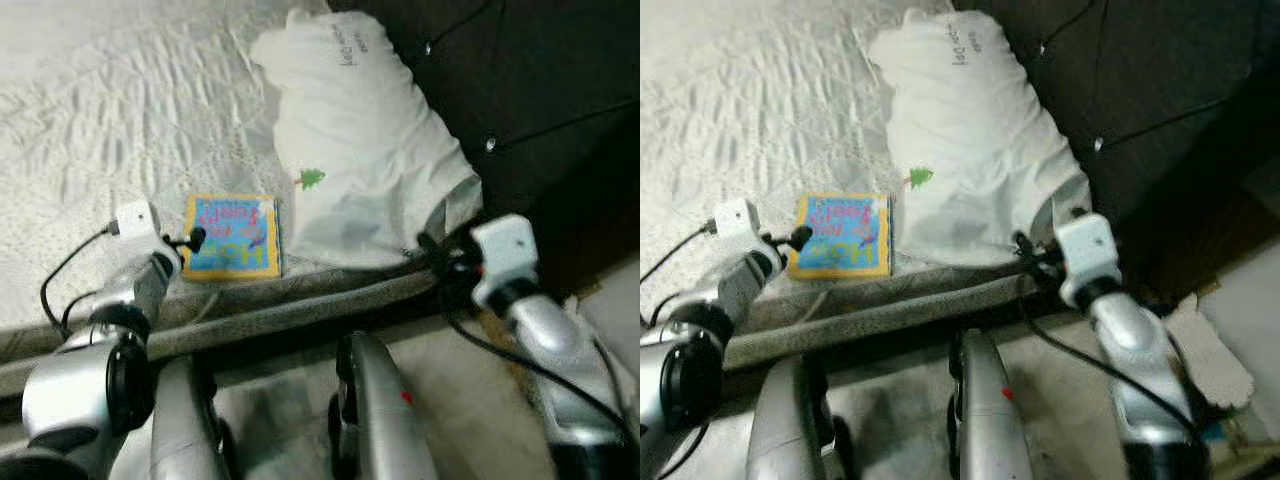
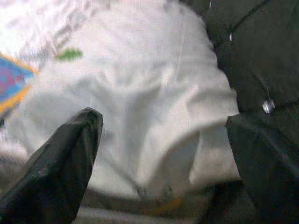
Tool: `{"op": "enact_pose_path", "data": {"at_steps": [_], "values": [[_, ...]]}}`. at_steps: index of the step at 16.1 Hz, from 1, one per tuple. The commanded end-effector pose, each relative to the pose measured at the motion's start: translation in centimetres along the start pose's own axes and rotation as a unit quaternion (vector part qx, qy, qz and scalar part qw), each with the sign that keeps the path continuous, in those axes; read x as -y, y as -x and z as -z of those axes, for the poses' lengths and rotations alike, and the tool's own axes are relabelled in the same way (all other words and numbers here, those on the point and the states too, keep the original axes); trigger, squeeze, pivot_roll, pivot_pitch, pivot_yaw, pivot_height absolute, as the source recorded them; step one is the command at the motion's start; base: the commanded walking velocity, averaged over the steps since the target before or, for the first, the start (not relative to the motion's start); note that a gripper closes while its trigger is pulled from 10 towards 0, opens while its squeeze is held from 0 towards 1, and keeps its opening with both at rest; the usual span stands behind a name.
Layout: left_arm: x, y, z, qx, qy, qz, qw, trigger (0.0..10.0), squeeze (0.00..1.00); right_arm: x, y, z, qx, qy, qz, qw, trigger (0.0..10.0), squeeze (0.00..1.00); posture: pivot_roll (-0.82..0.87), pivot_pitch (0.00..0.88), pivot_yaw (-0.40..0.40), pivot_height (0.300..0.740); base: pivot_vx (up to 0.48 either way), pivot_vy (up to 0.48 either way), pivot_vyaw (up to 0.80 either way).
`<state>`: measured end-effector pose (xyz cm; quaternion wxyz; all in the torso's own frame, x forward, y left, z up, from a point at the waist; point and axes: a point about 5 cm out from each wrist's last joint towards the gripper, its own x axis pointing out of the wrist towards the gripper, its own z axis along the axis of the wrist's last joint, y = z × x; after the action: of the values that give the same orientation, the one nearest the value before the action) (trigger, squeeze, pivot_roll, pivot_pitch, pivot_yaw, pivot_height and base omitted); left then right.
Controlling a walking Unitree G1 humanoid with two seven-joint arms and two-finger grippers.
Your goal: Clean up the room
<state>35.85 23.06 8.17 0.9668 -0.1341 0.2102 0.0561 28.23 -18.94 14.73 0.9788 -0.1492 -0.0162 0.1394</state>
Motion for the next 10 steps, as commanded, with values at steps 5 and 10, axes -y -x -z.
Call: {"op": "enact_pose_path", "data": {"at_steps": [5,10], "values": [[-1.2,0.5,2.7,-0.025,0.025,-0.050,0.998,10.0,1.00,-1.5,-2.0,-0.3,0.030,-0.001,-0.011,0.999,10.0,0.00,-0.13,0.015,-0.053,0.566,0.000,0.000,0.00],[-2.2,0.7,2.8,-0.005,0.012,-0.079,0.997,10.0,1.00,0.0,0.2,0.9,0.005,0.012,0.011,1.000,10.0,0.00,-0.18,0.100,-0.060,0.566,0.000,0.000,0.00]]}}
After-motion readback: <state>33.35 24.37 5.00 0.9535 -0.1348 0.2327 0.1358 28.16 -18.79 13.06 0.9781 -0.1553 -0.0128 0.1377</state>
